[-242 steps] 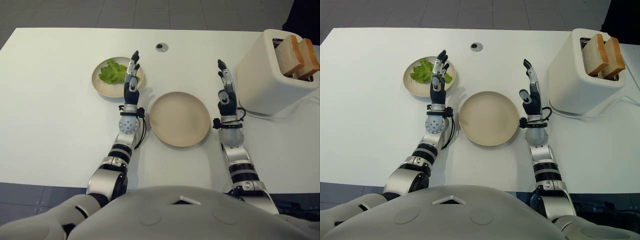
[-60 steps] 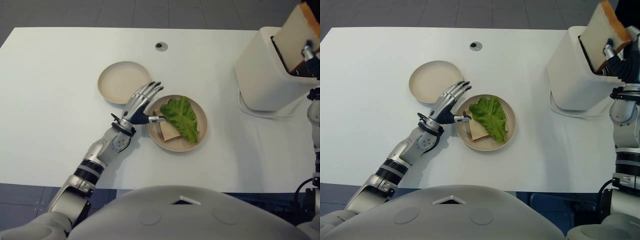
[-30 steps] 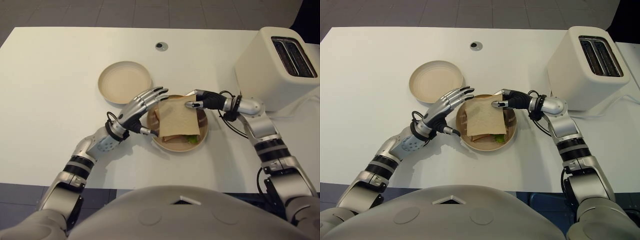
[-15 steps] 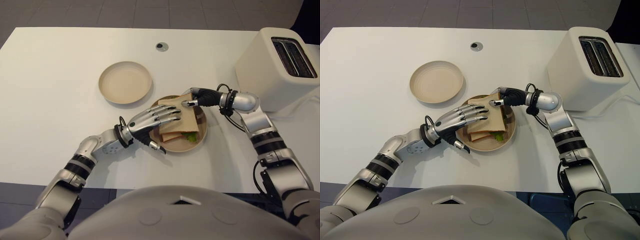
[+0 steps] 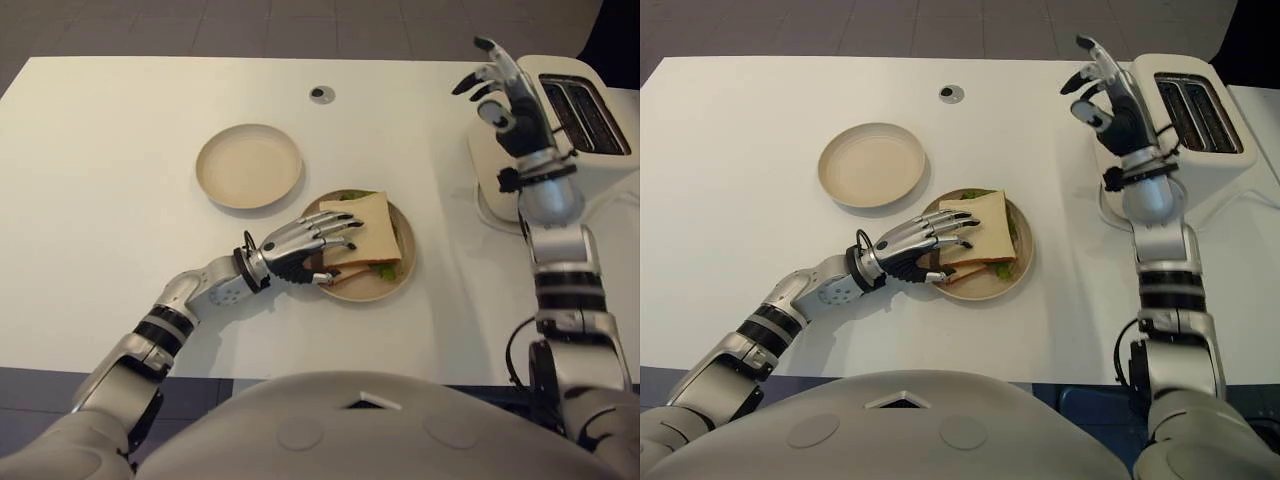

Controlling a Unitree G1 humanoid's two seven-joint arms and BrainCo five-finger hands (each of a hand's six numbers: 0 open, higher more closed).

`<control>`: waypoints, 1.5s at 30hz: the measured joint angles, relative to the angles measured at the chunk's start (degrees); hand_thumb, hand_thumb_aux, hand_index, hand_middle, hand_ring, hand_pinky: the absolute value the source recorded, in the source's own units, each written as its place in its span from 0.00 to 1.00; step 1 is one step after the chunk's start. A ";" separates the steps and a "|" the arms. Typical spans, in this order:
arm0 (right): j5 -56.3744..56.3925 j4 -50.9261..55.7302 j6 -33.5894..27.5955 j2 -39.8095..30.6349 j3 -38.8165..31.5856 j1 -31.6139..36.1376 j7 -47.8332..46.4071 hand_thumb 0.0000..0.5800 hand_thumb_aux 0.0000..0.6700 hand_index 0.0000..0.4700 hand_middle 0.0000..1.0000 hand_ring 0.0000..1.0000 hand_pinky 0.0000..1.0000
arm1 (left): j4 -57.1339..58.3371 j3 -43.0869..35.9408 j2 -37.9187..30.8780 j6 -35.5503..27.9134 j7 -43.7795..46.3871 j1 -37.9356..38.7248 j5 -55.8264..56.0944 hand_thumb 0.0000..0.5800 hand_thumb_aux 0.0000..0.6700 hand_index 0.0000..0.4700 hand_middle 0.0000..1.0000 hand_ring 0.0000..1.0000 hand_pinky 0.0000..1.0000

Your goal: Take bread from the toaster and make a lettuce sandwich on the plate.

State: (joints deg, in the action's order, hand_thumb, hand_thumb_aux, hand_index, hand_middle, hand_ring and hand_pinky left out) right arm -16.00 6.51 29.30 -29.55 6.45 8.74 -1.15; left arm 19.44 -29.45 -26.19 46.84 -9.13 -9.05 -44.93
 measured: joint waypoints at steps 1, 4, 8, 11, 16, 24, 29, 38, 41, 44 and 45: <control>-0.42 -3.89 -0.17 2.07 -0.21 -5.22 0.76 0.00 0.00 0.00 0.00 0.00 0.00 | 0.10 0.26 0.33 -1.17 -1.29 -0.26 -0.39 0.79 0.55 0.55 0.00 0.00 0.00; -0.28 -11.03 -1.04 5.86 -4.53 -13.93 -0.98 0.86 0.62 0.62 1.00 1.00 1.00 | 0.95 2.66 3.75 -1.34 -4.47 -1.42 3.02 1.00 1.00 1.00 1.00 1.00 1.00; 12.69 -20.11 -3.85 3.48 -9.29 -19.20 -13.35 1.00 1.00 1.00 1.00 1.00 1.00 | -3.12 3.29 6.49 5.09 -0.16 -1.89 21.70 1.00 1.00 1.00 1.00 1.00 1.00; 21.85 -27.06 -0.78 -2.93 -15.06 -26.73 -24.98 1.00 1.00 1.00 1.00 1.00 1.00 | -13.70 -2.28 0.93 5.59 10.01 4.05 41.09 1.00 1.00 1.00 1.00 1.00 1.00; 19.40 -23.61 4.66 -10.46 -22.15 -34.32 -36.97 1.00 1.00 1.00 1.00 1.00 1.00 | -19.56 -10.92 -12.93 -0.67 31.01 17.11 56.83 1.00 1.00 1.00 1.00 1.00 1.00; -1.44 -7.87 0.41 -1.35 -23.05 -19.95 -23.47 1.00 1.00 1.00 1.00 1.00 1.00 | 0.12 -5.94 -1.54 -6.19 16.52 1.85 25.75 1.00 1.00 1.00 1.00 1.00 1.00; -16.02 5.68 -6.48 2.53 -21.43 -6.87 -4.66 1.00 1.00 1.00 1.00 1.00 1.00 | 16.25 -5.73 8.36 -11.51 2.97 -10.77 14.83 1.00 1.00 1.00 1.00 1.00 1.00; -9.35 10.88 -0.62 6.48 -18.82 -4.94 4.51 0.00 0.00 0.00 0.00 0.00 0.00 | 17.34 -2.52 8.47 8.03 -1.85 -8.34 21.40 0.00 0.00 0.00 0.00 0.00 0.00; -0.86 -2.40 -2.11 7.81 -10.71 -8.71 5.79 0.00 0.00 0.00 0.00 0.00 0.00 | 3.35 0.00 6.66 12.71 1.11 -0.25 35.53 0.00 0.00 0.00 0.00 0.00 0.00; 1.40 -10.16 -4.41 11.40 -6.02 -8.20 9.79 0.00 0.00 0.00 0.00 0.00 0.00 | -2.01 8.66 9.91 9.14 -1.05 -0.70 43.34 0.00 0.00 0.00 0.00 0.00 0.00; 1.13 -9.94 -4.92 12.70 -5.72 -7.70 11.31 0.00 0.00 0.00 0.00 0.00 0.00 | -0.61 10.59 11.66 7.86 -1.90 -1.46 43.59 0.00 0.00 0.00 0.00 0.00 0.00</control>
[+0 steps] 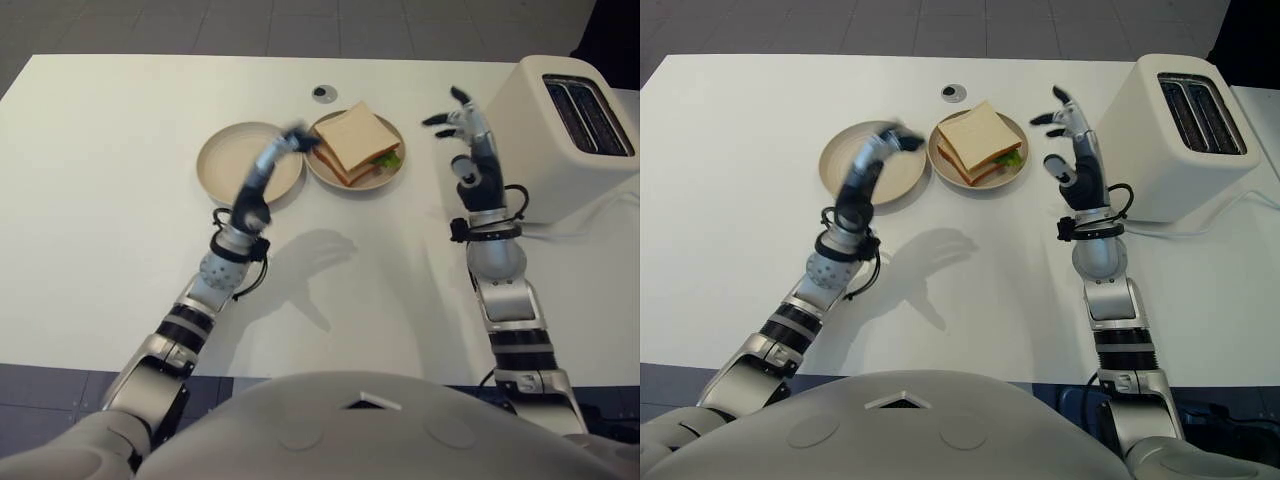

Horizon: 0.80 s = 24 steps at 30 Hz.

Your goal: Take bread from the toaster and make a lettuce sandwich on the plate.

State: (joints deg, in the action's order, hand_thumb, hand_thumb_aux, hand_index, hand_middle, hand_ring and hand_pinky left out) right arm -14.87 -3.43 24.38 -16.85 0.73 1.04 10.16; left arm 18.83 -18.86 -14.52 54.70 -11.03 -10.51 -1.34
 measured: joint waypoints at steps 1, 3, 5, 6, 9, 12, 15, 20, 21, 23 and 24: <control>-0.69 1.58 -0.15 1.70 0.03 1.11 1.91 0.00 0.00 0.00 0.00 0.00 0.00 | 3.06 2.17 2.30 -1.87 -1.11 -1.07 0.31 0.00 0.00 0.00 0.00 0.00 0.00; -0.77 7.22 0.69 3.55 -0.52 2.66 2.38 0.00 0.00 0.00 0.00 0.00 0.00 | 8.80 3.98 5.14 -3.01 -1.35 -1.79 0.31 0.00 0.00 0.00 0.00 0.00 0.00; 1.43 13.25 1.18 4.95 -0.86 2.51 1.04 0.00 0.00 0.00 0.00 0.00 0.00 | 13.64 4.23 7.72 -3.03 -0.34 -1.67 -0.17 0.00 0.00 0.00 0.00 0.00 0.00; 1.94 15.16 1.61 5.34 -0.70 2.25 0.72 0.00 0.00 0.00 0.00 0.00 0.00 | 14.73 4.45 8.18 -2.37 0.32 -2.20 -0.93 0.00 0.00 0.00 0.00 0.00 0.00; 2.28 17.04 4.92 5.80 -0.54 2.02 1.01 0.00 0.00 0.00 0.00 0.00 0.00 | 17.11 5.30 8.91 -1.45 2.61 -2.98 -1.36 0.00 0.00 0.00 0.00 0.00 0.00; 0.74 18.94 8.33 5.97 -0.72 2.01 2.20 0.00 0.00 0.00 0.00 0.00 0.00 | 18.71 7.10 9.88 -1.46 2.05 -3.51 -2.59 0.00 0.00 0.00 0.00 0.00 0.00; 0.12 20.28 10.40 5.97 -0.51 1.72 2.76 0.00 0.00 0.00 0.00 0.00 0.00 | 19.23 8.11 10.75 -1.80 -0.58 -3.66 -6.14 0.00 0.00 0.00 0.00 0.00 0.00; 0.12 22.75 11.53 6.20 -0.52 1.76 2.71 0.00 0.00 0.00 0.00 0.00 0.00 | 19.22 9.30 12.31 -5.99 -10.41 -4.03 -15.42 0.00 0.00 0.00 0.00 0.00 0.00; 0.13 22.98 11.90 6.25 -0.60 1.75 2.60 0.00 0.00 0.00 0.00 0.00 0.00 | 19.22 9.56 12.51 -7.15 -11.55 -4.08 -16.09 0.00 0.00 0.00 0.00 0.00 0.00; 0.14 23.11 12.43 6.26 -0.63 1.76 2.51 0.00 0.00 0.00 0.00 0.00 0.00 | 19.21 10.18 12.77 -8.80 -10.99 -4.10 -15.30 0.00 0.00 0.00 0.00 0.00 0.00; 0.13 23.35 12.82 6.26 -0.66 1.76 2.50 0.00 0.00 0.00 0.00 0.00 0.00 | 19.18 10.34 12.82 -10.07 -9.78 -4.11 -14.25 0.00 0.00 0.00 0.00 0.00 0.00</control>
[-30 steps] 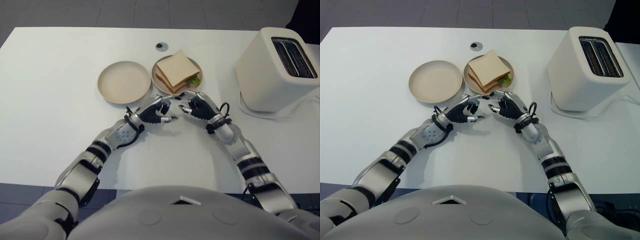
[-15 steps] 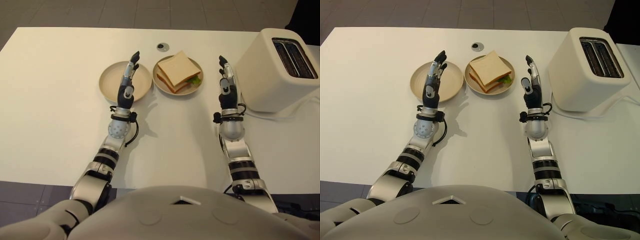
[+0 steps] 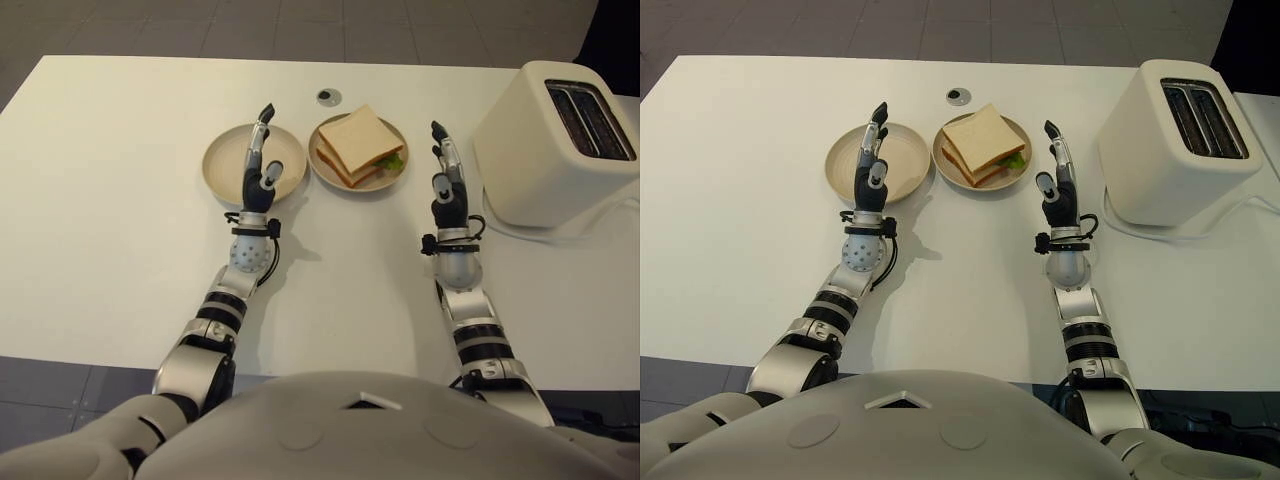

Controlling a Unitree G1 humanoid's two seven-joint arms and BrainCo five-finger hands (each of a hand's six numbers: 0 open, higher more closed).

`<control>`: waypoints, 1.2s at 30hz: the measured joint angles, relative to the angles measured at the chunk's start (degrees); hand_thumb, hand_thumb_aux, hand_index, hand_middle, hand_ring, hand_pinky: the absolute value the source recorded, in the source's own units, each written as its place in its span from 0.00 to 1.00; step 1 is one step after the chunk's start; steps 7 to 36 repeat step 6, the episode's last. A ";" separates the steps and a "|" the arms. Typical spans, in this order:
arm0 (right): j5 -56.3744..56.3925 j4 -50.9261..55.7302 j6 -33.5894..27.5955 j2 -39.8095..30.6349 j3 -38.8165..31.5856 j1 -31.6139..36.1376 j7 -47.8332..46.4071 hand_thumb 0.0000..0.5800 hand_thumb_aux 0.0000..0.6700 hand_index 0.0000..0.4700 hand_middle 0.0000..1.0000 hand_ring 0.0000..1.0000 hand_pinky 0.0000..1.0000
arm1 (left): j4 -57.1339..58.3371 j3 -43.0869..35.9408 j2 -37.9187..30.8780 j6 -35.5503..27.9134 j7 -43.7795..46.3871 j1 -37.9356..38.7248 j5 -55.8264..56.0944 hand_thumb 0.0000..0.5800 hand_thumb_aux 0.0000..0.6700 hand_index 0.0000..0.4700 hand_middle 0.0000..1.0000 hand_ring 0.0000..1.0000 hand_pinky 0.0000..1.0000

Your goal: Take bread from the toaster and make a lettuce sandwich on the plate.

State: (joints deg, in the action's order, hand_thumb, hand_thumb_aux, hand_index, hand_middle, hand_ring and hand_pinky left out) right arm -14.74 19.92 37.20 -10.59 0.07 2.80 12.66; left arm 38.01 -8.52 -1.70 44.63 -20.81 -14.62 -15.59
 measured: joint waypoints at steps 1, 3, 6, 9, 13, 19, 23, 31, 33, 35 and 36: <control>-0.01 0.12 0.27 0.01 0.00 0.00 0.02 0.00 0.00 0.00 0.00 0.00 0.00 | -0.11 0.09 0.01 -0.74 0.86 0.00 0.92 0.00 0.00 0.00 0.00 0.00 0.00; -0.02 0.19 1.05 0.01 0.00 0.01 0.06 0.00 0.00 0.00 0.00 0.00 0.00 | -0.62 0.45 0.37 -1.57 2.61 0.34 2.50 0.00 0.00 0.00 0.00 0.00 0.00; -0.06 0.28 1.93 0.09 -0.07 0.01 0.06 0.00 0.00 0.00 0.00 0.00 0.00 | -1.49 0.56 0.92 -1.69 4.91 0.97 4.57 0.00 0.00 0.00 0.00 0.00 0.00; -0.06 0.28 1.93 0.09 -0.07 0.01 0.06 0.00 0.00 0.00 0.00 0.00 0.00 | -1.49 0.56 0.92 -1.69 4.91 0.97 4.57 0.00 0.00 0.00 0.00 0.00 0.00; -0.06 0.28 1.93 0.09 -0.07 0.01 0.06 0.00 0.00 0.00 0.00 0.00 0.00 | -1.49 0.56 0.92 -1.69 4.91 0.97 4.57 0.00 0.00 0.00 0.00 0.00 0.00; -0.06 0.28 1.93 0.09 -0.07 0.01 0.06 0.00 0.00 0.00 0.00 0.00 0.00 | -1.49 0.56 0.92 -1.69 4.91 0.97 4.57 0.00 0.00 0.00 0.00 0.00 0.00; -0.06 0.28 1.93 0.09 -0.07 0.01 0.06 0.00 0.00 0.00 0.00 0.00 0.00 | -1.49 0.56 0.92 -1.69 4.91 0.97 4.57 0.00 0.00 0.00 0.00 0.00 0.00; -0.06 0.28 1.93 0.09 -0.07 0.01 0.06 0.00 0.00 0.00 0.00 0.00 0.00 | -1.49 0.56 0.92 -1.69 4.91 0.97 4.57 0.00 0.00 0.00 0.00 0.00 0.00; -0.06 0.28 1.93 0.09 -0.07 0.01 0.06 0.00 0.00 0.00 0.00 0.00 0.00 | -1.49 0.56 0.92 -1.69 4.91 0.97 4.57 0.00 0.00 0.00 0.00 0.00 0.00; -0.06 0.28 1.93 0.09 -0.07 0.01 0.06 0.00 0.00 0.00 0.00 0.00 0.00 | -1.49 0.56 0.92 -1.69 4.91 0.97 4.57 0.00 0.00 0.00 0.00 0.00 0.00; -0.06 0.28 1.93 0.09 -0.07 0.01 0.06 0.00 0.00 0.00 0.00 0.00 0.00 | -1.49 0.56 0.92 -1.69 4.91 0.97 4.57 0.00 0.00 0.00 0.00 0.00 0.00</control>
